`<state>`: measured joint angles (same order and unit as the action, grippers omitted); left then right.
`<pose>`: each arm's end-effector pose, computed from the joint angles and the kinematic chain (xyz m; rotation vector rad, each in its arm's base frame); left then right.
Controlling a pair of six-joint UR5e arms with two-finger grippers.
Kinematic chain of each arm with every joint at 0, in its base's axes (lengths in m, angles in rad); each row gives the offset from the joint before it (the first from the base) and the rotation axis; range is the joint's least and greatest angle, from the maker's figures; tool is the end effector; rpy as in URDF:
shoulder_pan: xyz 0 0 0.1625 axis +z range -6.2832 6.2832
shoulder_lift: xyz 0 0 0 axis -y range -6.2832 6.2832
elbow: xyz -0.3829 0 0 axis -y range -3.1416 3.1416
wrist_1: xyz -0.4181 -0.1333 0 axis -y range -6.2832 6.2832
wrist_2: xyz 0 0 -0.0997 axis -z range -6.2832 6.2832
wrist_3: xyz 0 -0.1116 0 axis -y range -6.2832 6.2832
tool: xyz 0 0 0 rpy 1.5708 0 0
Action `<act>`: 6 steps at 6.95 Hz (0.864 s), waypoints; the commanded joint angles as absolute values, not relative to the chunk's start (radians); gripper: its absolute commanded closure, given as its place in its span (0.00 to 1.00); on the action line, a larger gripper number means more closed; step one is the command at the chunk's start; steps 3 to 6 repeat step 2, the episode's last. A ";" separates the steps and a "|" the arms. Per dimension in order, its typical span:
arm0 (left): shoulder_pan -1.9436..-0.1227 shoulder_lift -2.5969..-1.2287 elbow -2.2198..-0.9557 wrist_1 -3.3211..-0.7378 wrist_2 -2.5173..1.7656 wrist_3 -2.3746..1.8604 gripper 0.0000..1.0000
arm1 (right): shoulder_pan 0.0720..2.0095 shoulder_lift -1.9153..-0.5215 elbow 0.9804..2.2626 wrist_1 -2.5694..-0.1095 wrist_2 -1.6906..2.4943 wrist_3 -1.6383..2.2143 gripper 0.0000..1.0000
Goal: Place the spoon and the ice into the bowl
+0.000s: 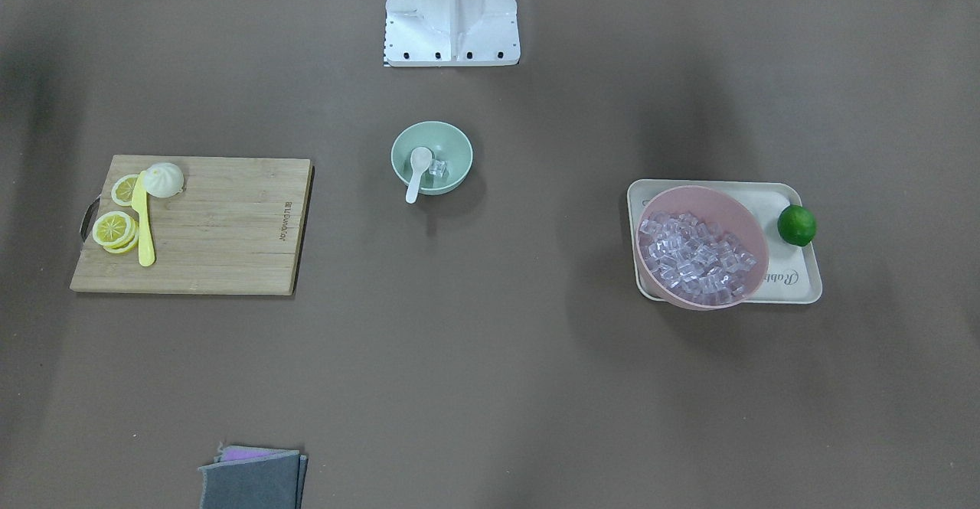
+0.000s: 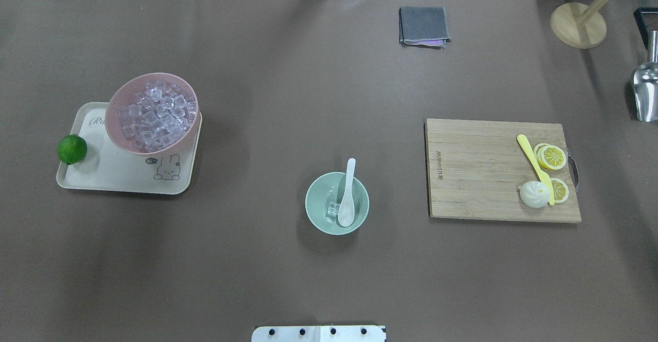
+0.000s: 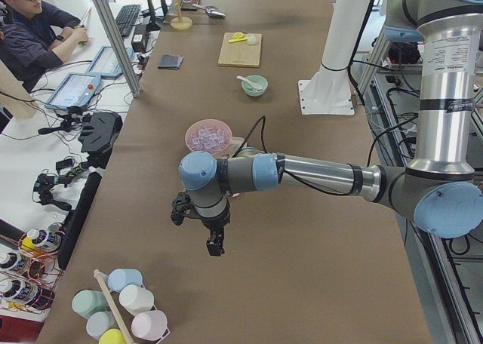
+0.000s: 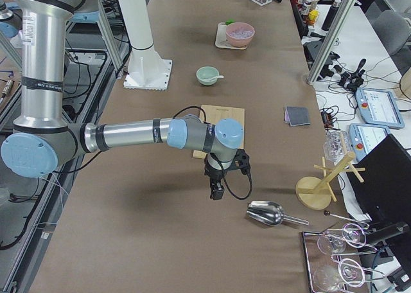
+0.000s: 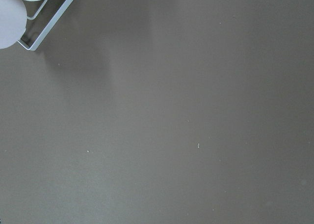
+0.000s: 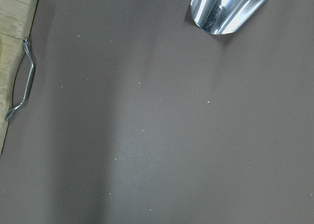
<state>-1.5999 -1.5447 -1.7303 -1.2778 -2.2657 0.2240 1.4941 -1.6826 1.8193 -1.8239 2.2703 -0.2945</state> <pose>-0.0761 -0.4872 0.5901 -0.0644 0.7076 0.1312 0.0260 -0.4639 0.5824 -0.0352 -0.7097 -0.3148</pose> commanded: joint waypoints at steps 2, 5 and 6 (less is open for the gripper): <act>-1.600 -1.545 -1.729 -1.278 -2.266 0.224 0.01 | 1.494 -1.681 1.822 -1.822 2.270 -0.295 0.00; -1.600 -1.545 -1.729 -1.278 -2.266 0.224 0.01 | 1.494 -1.681 1.822 -1.822 2.270 -0.295 0.00; -1.600 -1.545 -1.729 -1.278 -2.266 0.224 0.01 | 1.494 -1.681 1.822 -1.822 2.270 -0.295 0.00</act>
